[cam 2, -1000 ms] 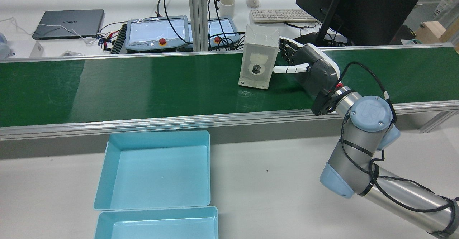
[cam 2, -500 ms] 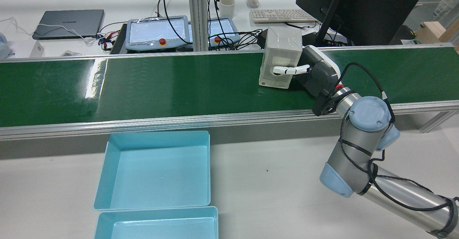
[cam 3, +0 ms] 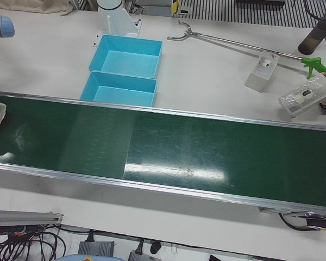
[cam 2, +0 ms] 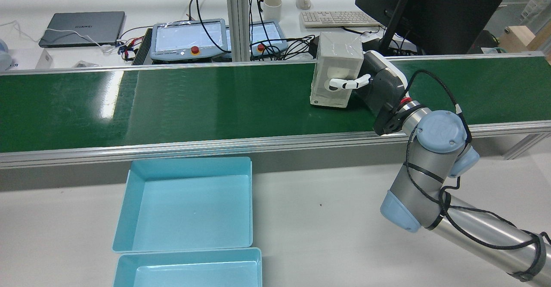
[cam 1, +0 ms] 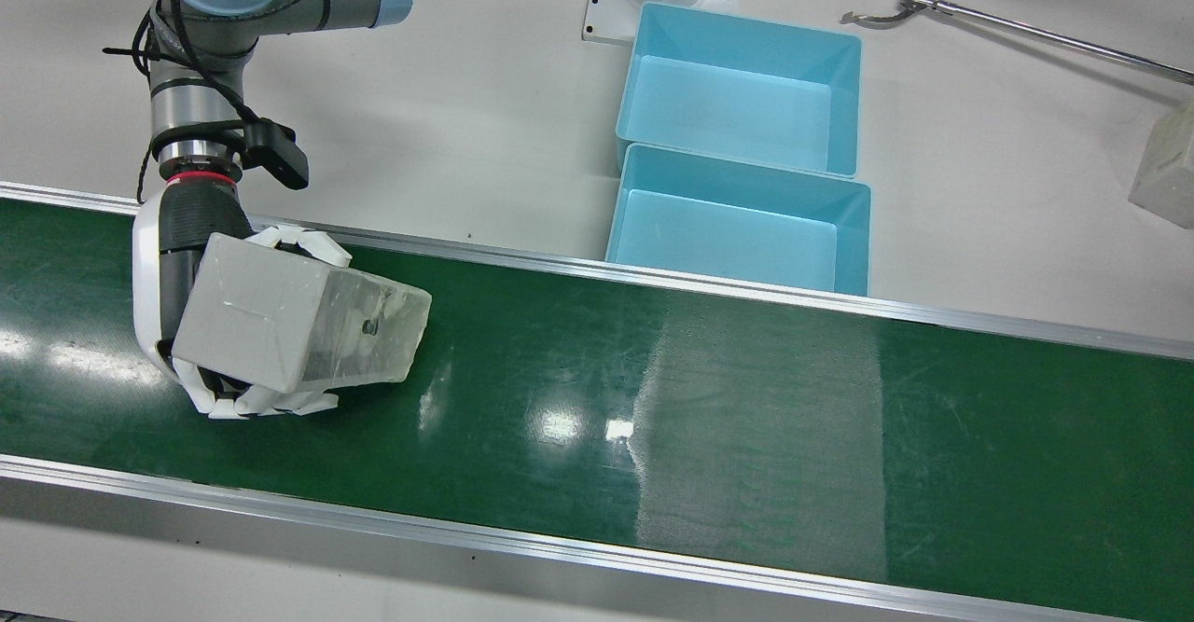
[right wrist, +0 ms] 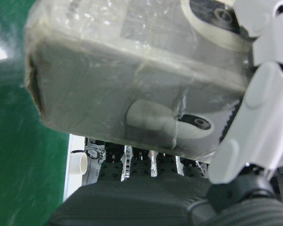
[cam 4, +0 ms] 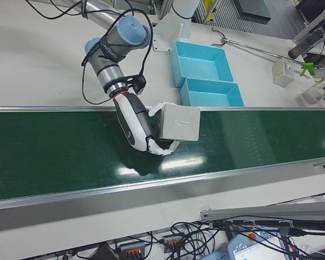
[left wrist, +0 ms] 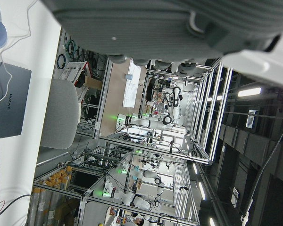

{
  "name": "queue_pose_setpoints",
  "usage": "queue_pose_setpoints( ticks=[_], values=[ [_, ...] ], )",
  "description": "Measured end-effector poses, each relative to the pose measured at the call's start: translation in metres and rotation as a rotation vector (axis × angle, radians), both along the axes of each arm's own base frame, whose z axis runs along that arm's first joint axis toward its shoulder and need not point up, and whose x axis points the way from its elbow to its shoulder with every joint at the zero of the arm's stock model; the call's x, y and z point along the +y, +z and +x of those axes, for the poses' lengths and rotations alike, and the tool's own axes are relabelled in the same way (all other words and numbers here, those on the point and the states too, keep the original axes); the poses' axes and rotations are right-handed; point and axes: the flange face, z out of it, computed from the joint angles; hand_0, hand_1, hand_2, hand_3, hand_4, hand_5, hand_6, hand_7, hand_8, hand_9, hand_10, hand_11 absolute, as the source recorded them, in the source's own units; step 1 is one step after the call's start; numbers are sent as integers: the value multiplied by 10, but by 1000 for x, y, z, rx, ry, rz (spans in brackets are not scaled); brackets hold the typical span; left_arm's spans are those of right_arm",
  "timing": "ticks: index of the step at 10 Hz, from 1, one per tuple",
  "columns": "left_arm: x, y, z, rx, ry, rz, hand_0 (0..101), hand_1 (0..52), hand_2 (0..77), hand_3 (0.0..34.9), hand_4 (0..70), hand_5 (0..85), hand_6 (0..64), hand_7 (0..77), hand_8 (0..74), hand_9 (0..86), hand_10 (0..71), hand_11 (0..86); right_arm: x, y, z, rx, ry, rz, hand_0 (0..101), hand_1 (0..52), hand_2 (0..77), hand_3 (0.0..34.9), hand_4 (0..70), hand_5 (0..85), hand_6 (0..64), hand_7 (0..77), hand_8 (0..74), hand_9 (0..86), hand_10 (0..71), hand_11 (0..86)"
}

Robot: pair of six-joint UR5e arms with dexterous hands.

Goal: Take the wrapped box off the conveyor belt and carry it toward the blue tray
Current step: 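Close the right hand fingers around the wrapped white box, then lift the wrapped box off the belt with the right hand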

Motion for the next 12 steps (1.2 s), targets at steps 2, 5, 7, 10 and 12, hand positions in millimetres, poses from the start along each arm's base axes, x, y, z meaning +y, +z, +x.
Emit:
queue_pose_setpoints(
  ticks=[2,5,7,10,12],
  values=[
    [0,0,0,0,0,0,0,0,5,0,0,11,5,5,5,0,5,5,6,-45,6,-36,-5,46,459,22,355,0,175,600,371,387,485,485,485,447],
    [0,0,0,0,0,0,0,0,11,0,0,11,5,5,5,0,5,5,40,-128,-47,-100,-106,118,460,22,355,0,175,627,387,404,507,518,485,518],
    [0,0,0,0,0,0,0,0,11,0,0,11,5,5,5,0,0,5,71,-168,-96,-118,-186,158,469,22,355,0,175,676,398,431,535,589,475,682],
    [0,0,0,0,0,0,0,0,11,0,0,11,5,5,5,0,5,5,114,-205,-160,-119,-278,201,476,5,387,0,180,698,398,458,540,687,464,671],
    [0,0,0,0,0,0,0,0,11,0,0,11,5,5,5,5,5,5,129,-217,-176,-127,-304,217,477,5,387,0,180,698,398,458,540,693,382,578]
  ],
)
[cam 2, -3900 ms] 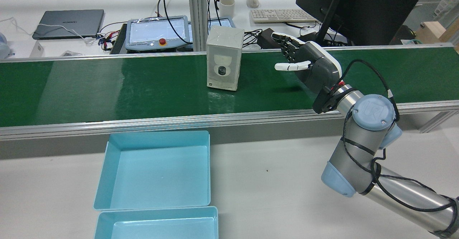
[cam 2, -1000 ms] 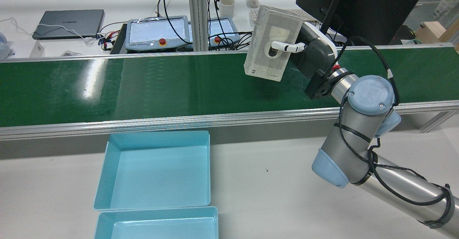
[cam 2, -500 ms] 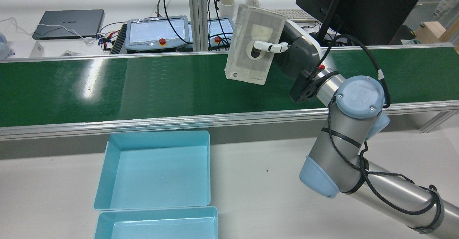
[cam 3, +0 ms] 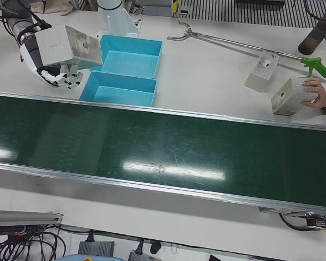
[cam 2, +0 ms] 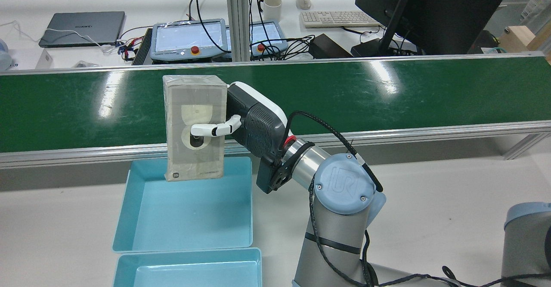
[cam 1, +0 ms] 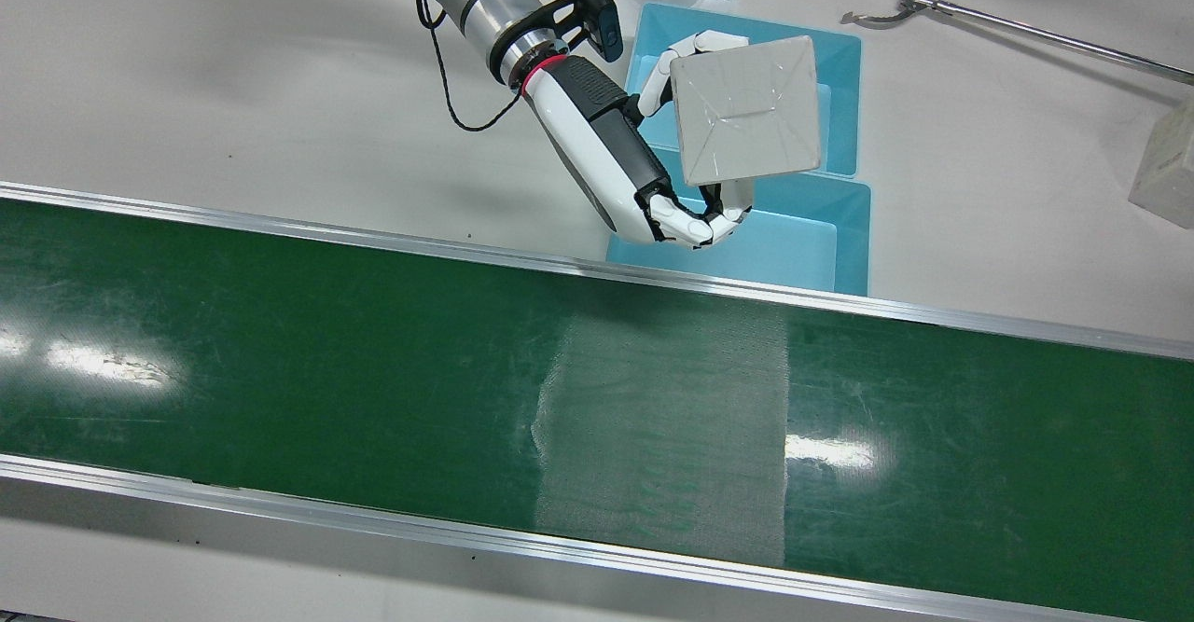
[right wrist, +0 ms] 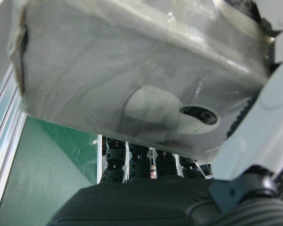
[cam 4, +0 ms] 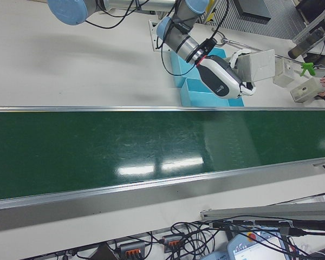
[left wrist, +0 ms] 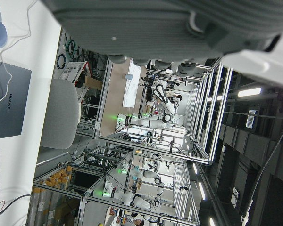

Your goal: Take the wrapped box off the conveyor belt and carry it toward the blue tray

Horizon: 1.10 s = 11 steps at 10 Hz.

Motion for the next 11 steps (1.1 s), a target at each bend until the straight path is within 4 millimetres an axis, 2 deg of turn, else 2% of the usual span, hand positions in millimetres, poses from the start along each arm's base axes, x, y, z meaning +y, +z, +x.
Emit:
queue_pose_setpoints(
  ticks=[1,2,3,4,5,7,8,9,10,11],
  values=[
    [0,0,0,0,0,0,0,0,11,0,0,11,5,5,5,5,5,5,4,-4,-2,-7,-7,6,475,5,387,0,180,698,398,458,529,676,295,485],
    [0,0,0,0,0,0,0,0,11,0,0,11,5,5,5,5,5,5,7,-9,-1,-18,-13,14,479,5,387,0,185,682,398,458,475,665,185,398],
    [0,0,0,0,0,0,0,0,5,0,0,11,5,5,5,5,5,5,10,-14,2,-31,-17,23,479,5,387,0,185,682,398,458,475,665,185,398],
    [0,0,0,0,0,0,0,0,11,0,0,11,5,5,5,0,5,5,12,-17,4,-41,-20,29,520,5,387,0,131,551,355,436,338,513,0,207],
    [0,0,0,0,0,0,0,0,11,0,0,11,5,5,5,0,5,5,14,-20,6,-48,-22,34,516,235,120,0,153,295,229,344,125,338,0,16],
    [0,0,0,0,0,0,0,0,11,0,0,11,5,5,5,5,5,5,16,-22,9,-56,-23,38,516,224,142,0,153,295,229,344,125,338,0,16],
    [0,0,0,0,0,0,0,0,11,0,0,11,5,5,5,0,0,5,16,-22,10,-57,-23,39,511,196,76,33,147,256,82,71,0,16,0,16],
    [0,0,0,0,0,0,0,0,5,0,0,11,5,5,5,5,5,5,16,-21,10,-57,-23,39,511,196,76,33,147,256,82,71,0,16,0,16],
    [0,0,0,0,0,0,0,0,11,0,0,11,5,5,5,5,5,5,16,-20,11,-57,-22,37,509,164,98,18,147,256,82,142,0,49,0,11],
    [0,0,0,0,0,0,0,0,11,0,0,11,5,5,5,0,5,5,11,-15,16,-52,-13,31,509,164,98,18,147,256,82,142,0,49,0,11]
  ],
)
